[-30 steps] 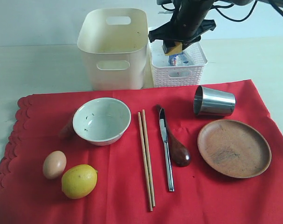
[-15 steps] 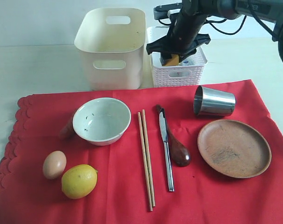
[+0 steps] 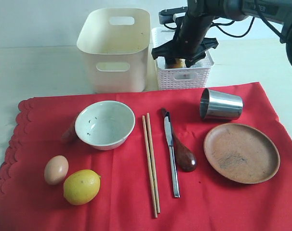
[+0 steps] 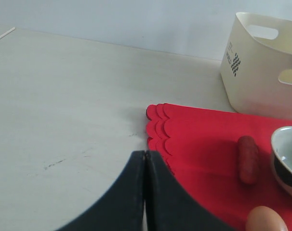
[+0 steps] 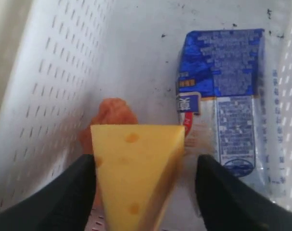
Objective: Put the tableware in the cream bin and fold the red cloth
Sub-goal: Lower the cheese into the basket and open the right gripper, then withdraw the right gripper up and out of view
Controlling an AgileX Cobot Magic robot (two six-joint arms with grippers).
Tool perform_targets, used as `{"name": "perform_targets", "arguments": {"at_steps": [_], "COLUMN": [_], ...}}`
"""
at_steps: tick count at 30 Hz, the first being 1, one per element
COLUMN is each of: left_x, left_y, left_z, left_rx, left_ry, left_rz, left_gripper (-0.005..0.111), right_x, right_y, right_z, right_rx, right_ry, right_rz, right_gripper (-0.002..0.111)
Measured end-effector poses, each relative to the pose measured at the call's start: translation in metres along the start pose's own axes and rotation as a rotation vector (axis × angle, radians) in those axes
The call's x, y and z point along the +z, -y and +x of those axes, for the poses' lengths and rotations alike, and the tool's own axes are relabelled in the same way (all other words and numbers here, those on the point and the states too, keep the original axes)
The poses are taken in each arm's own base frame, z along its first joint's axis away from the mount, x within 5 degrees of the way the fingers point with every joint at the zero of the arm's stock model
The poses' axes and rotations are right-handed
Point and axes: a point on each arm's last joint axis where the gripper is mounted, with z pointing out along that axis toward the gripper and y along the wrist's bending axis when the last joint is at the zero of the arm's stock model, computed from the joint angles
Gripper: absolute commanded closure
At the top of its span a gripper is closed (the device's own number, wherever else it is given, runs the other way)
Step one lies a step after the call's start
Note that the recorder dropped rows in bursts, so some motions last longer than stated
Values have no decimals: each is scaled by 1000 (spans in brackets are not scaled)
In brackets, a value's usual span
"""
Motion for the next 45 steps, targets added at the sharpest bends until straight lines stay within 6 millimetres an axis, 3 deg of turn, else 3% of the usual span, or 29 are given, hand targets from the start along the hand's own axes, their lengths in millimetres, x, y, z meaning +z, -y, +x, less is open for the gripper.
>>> {"name": "perform_targets", "arguments": {"at_steps": [7,30,45], "left_x": [0,0,0], "left_y": [0,0,0], "left_z": [0,0,0], "left_rx": [2,2,2], "left_ry": [0,0,0], "left_rz": [0,0,0], "left_gripper": [107,107,107], "right_x": [-12,-138,-206], "right_y": [0,3,-12], "right_z": [-2,-11,1], "right_rx": [0,-3,7], "right_ry": [4,131,169], "right_rz": [0,25,-155], "right_gripper": [40,41,41]}}
